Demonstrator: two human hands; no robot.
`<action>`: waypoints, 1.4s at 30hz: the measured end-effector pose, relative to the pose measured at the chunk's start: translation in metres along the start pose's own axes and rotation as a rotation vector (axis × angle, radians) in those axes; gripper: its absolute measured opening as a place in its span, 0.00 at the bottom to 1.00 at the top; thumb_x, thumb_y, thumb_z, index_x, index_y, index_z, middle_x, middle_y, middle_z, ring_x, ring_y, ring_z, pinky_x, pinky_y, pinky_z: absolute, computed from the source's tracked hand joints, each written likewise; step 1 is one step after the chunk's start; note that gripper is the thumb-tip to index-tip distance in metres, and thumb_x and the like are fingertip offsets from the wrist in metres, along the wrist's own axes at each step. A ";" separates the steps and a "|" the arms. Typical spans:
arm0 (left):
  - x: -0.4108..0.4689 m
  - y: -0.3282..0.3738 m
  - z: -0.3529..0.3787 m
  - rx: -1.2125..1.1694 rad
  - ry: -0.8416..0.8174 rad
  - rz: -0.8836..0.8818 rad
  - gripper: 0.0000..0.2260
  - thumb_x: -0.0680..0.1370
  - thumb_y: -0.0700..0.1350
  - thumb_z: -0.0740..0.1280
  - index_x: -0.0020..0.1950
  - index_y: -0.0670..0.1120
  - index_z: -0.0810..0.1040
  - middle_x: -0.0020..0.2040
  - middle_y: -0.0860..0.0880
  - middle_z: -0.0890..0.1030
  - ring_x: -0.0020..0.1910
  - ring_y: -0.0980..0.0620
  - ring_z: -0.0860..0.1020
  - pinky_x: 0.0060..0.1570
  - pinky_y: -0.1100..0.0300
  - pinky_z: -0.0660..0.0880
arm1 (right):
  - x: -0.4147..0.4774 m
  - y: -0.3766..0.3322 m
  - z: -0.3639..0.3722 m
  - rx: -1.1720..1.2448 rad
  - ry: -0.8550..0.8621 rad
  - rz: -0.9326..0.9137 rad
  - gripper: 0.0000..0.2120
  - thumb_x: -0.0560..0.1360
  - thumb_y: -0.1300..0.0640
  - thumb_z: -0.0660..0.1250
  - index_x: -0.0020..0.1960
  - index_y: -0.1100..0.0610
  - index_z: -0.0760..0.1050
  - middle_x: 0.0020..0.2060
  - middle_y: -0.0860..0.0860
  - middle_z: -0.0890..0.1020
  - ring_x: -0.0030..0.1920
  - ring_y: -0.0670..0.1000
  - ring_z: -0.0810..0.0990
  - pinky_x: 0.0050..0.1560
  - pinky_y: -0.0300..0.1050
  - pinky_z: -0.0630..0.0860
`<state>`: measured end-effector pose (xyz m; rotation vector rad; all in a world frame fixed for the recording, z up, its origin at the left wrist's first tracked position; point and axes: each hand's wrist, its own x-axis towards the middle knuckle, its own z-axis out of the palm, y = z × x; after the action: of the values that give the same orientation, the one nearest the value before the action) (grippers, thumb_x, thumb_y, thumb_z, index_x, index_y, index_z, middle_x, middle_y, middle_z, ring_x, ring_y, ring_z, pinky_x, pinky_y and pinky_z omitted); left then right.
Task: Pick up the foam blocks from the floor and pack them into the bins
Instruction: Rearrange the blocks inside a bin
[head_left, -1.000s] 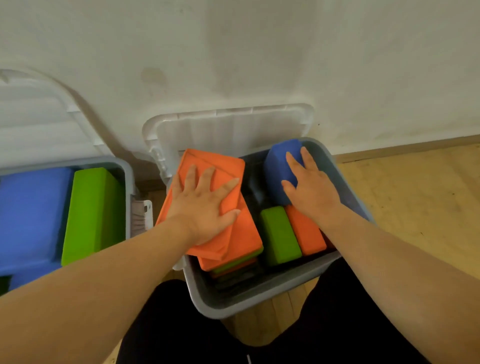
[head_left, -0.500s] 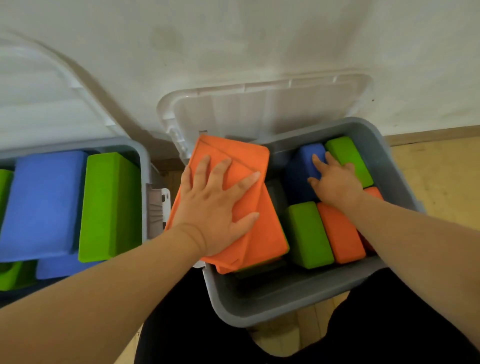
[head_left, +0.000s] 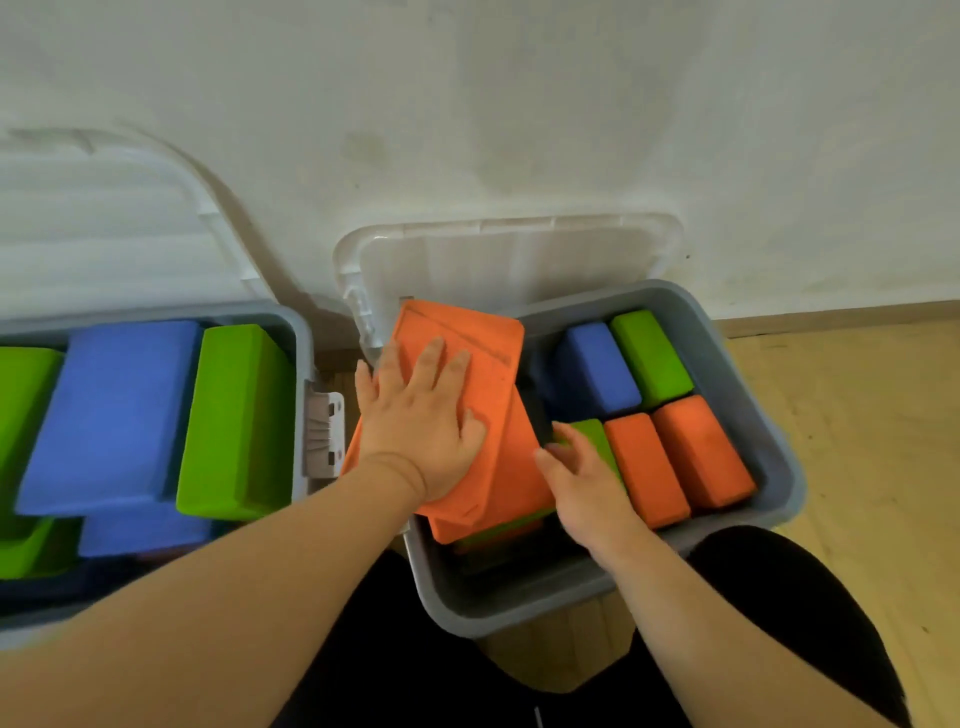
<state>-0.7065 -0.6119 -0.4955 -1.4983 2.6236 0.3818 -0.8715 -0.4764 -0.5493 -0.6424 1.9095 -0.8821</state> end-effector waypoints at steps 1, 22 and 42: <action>-0.005 0.003 -0.002 -0.016 -0.010 -0.078 0.34 0.77 0.66 0.50 0.83 0.60 0.47 0.84 0.50 0.47 0.80 0.33 0.46 0.76 0.31 0.44 | -0.013 0.002 0.004 0.010 -0.033 -0.019 0.20 0.80 0.48 0.69 0.70 0.38 0.70 0.66 0.44 0.79 0.64 0.46 0.78 0.69 0.50 0.73; -0.046 0.013 0.010 -0.276 -0.097 0.167 0.37 0.79 0.62 0.67 0.83 0.58 0.53 0.83 0.49 0.55 0.80 0.42 0.57 0.77 0.47 0.59 | -0.060 -0.073 -0.102 -0.496 0.359 -0.389 0.38 0.75 0.47 0.73 0.81 0.43 0.60 0.70 0.49 0.70 0.68 0.52 0.70 0.66 0.49 0.69; -0.046 0.006 0.035 -0.047 -0.299 0.203 0.34 0.78 0.66 0.65 0.81 0.63 0.57 0.83 0.53 0.53 0.80 0.43 0.52 0.78 0.45 0.53 | -0.008 -0.087 -0.072 -0.427 0.553 -0.535 0.27 0.78 0.50 0.71 0.75 0.53 0.69 0.75 0.51 0.69 0.73 0.49 0.67 0.73 0.49 0.67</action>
<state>-0.6891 -0.5616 -0.5190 -1.0876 2.5437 0.6346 -0.9251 -0.5007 -0.4521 -1.3159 2.5098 -1.0634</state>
